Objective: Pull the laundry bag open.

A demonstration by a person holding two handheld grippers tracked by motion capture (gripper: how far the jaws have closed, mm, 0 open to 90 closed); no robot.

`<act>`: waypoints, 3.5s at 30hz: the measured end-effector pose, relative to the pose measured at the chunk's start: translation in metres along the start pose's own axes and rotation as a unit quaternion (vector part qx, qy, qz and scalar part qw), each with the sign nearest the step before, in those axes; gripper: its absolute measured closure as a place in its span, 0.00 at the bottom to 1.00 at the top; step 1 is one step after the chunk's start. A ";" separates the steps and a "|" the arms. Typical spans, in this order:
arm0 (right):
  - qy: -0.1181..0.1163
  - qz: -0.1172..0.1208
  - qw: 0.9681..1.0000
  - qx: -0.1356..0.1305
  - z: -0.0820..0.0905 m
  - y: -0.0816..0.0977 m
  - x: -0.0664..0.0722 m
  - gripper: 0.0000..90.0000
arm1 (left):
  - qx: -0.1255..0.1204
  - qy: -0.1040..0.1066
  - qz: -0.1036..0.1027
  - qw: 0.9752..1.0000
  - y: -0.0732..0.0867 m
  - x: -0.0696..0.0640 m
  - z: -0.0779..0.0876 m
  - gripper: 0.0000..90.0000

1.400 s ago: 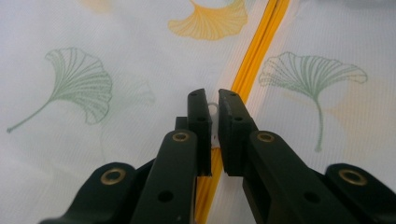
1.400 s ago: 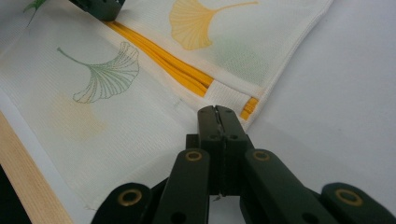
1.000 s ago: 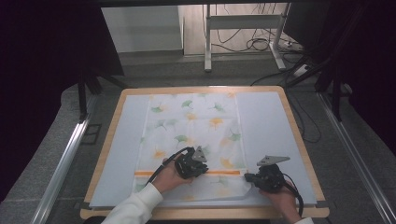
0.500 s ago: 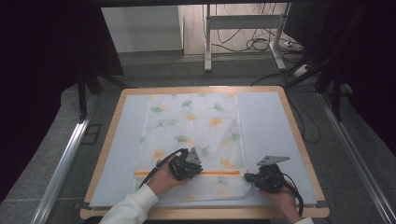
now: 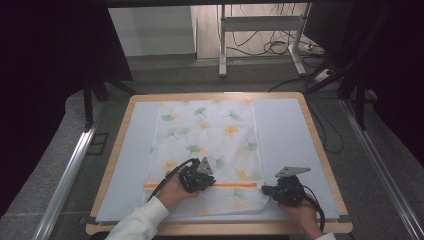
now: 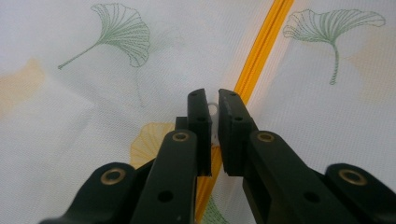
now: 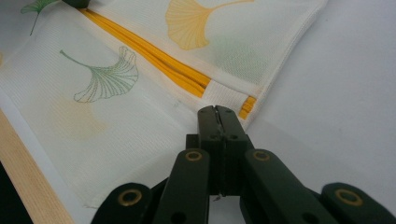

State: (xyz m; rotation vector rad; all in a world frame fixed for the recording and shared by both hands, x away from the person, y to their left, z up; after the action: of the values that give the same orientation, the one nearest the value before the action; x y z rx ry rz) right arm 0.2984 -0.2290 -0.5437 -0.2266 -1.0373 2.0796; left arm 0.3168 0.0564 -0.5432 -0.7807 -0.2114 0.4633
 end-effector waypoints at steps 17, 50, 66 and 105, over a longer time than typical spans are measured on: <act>0.000 0.001 1.000 0.000 0.000 0.000 0.000 0.99 | -0.004 0.007 0.012 1.000 0.002 0.003 0.001 0.94; 0.000 0.008 1.000 0.002 0.000 0.000 0.000 0.99 | 0.000 -0.016 0.048 0.999 0.036 0.019 0.033 0.94; 0.000 0.011 1.000 0.003 0.001 0.000 0.000 0.99 | 0.002 -0.029 0.060 0.998 0.052 0.027 0.047 0.94; 0.003 0.011 1.000 0.002 0.000 0.000 0.000 0.99 | 0.006 -0.057 0.077 0.995 0.077 0.036 0.071 0.94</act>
State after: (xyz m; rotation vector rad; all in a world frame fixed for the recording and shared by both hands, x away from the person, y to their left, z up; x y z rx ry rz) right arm 0.2982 -0.2290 -0.5434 -0.2424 -1.0325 2.0984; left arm 0.2983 0.1654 -0.5489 -0.7634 -0.2549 0.6558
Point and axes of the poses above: each handheld gripper's, and its own axes: z roughly backward along the jaws, y roughly out of its underside, x roughly to its left, the point moved 3 cm from there along -z, roughly forward along the jaws, and after that the axes turned 8 degrees about -x, right-handed, at the moved point
